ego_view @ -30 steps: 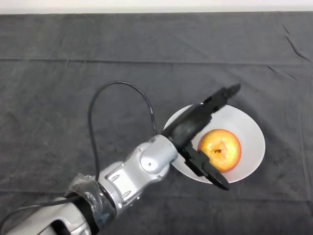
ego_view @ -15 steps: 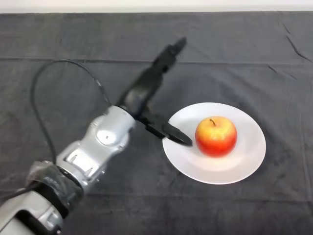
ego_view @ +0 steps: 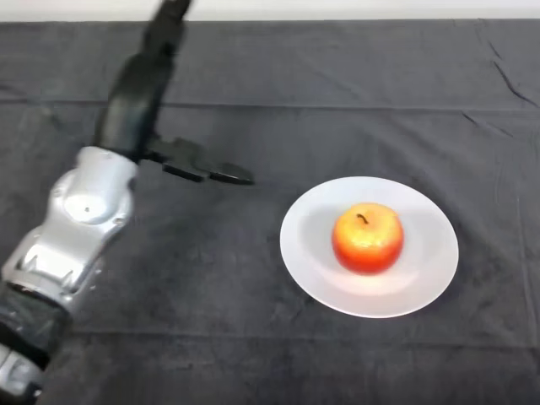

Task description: Move the apple to the plate

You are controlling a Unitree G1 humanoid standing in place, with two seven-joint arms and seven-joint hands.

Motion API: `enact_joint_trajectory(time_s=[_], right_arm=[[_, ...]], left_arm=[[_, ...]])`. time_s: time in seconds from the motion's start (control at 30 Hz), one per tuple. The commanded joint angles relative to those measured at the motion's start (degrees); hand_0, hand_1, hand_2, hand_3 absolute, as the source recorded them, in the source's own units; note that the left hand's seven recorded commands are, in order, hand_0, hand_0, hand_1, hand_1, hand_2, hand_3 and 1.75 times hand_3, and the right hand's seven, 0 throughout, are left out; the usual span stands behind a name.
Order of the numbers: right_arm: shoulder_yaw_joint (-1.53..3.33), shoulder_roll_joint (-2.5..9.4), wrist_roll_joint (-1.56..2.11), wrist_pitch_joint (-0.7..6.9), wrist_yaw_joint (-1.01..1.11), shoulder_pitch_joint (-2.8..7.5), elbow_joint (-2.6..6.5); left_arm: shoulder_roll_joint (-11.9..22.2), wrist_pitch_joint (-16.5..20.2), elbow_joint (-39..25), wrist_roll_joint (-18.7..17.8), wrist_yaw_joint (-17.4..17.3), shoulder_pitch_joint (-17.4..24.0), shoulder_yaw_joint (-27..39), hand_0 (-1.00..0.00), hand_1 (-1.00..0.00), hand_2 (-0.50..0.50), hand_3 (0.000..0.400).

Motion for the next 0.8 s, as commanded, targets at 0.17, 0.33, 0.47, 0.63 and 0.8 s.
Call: enact_joint_trajectory(time_s=[0.17, 0.33, 0.47, 0.63, 0.8], right_arm=[[-0.14, -1.12, 0.55, -0.23, 0.15, 0.76, -1.02], [-0.13, -1.08, 0.54, -0.22, 0.11, 0.78, -1.1], [-0.11, -1.05, 0.53, -0.22, 0.07, 0.8, -1.17], [-0.1, -1.01, 0.52, -0.21, 0.03, 0.82, -1.25], [-0.09, -0.98, 0.52, -0.2, -0.01, 0.84, -1.32]], left_arm=[[4.54, -0.21, -4.23, -0.93, 2.95, 4.59, 5.79, 0.0, 0.0, 0.0, 0.0], [5.72, 0.39, -6.76, -0.94, 4.37, 7.07, 9.79, 0.0, 0.0, 0.0, 0.0], [6.91, 0.79, -9.17, -1.19, 5.13, 9.57, 13.16, 0.0, 0.0, 0.0, 0.0], [9.09, 1.45, -12.56, -2.31, 5.5, 12.94, 18.19, 0.0, 0.0, 0.0, 0.0], [10.49, 1.21, -15.22, -2.94, 6.45, 16.45, 23.35, 0.0, 0.0, 0.0, 0.0]])
